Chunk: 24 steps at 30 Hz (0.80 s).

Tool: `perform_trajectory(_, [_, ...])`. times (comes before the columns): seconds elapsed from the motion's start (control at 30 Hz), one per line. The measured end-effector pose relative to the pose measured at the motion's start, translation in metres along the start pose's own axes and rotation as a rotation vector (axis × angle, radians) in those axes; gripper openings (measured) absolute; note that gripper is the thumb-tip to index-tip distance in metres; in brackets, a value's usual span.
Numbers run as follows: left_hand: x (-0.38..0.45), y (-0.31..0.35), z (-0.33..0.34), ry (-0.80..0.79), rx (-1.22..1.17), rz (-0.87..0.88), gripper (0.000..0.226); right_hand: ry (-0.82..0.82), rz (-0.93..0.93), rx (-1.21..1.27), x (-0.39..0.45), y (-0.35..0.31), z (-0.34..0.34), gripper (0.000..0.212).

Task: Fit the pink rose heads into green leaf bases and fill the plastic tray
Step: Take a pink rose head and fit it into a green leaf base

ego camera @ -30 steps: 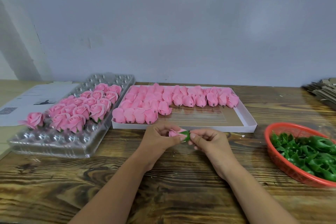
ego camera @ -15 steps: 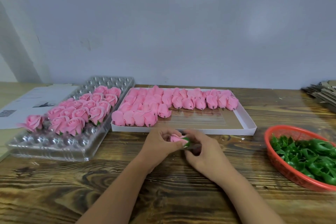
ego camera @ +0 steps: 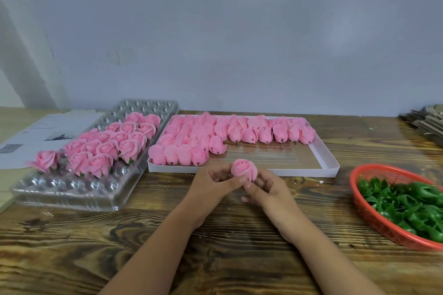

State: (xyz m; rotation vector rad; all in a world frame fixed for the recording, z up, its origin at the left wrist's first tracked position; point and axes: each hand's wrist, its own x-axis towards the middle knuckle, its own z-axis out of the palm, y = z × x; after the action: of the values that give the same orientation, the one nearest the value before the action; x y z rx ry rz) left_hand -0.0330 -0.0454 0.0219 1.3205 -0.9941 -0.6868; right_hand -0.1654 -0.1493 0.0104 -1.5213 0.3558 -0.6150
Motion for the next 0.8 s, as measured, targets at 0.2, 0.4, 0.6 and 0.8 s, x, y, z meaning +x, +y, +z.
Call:
perform_trajectory(0.2, [0.002, -0.007, 0.001, 0.035, 0.043, 0.016, 0.026, 0.062, -0.138, -0.392, -0.002, 0.006, 0.004, 0.030])
perform_trajectory(0.4, [0.001, -0.010, 0.005, 0.050, 0.106, 0.078, 0.021, 0.052, -0.201, -0.521, -0.005, 0.004, 0.004, 0.033])
perform_trajectory(0.6, [0.002, -0.004, 0.012, 0.112, 0.094, 0.081, 0.026, -0.025, -0.156, -0.535, -0.005, 0.005, 0.005, 0.015])
perform_trajectory(0.8, [0.004, 0.002, 0.015, 0.141, -0.029, 0.116, 0.015, -0.118, -0.178, -0.645, -0.006, 0.005, 0.010, 0.010])
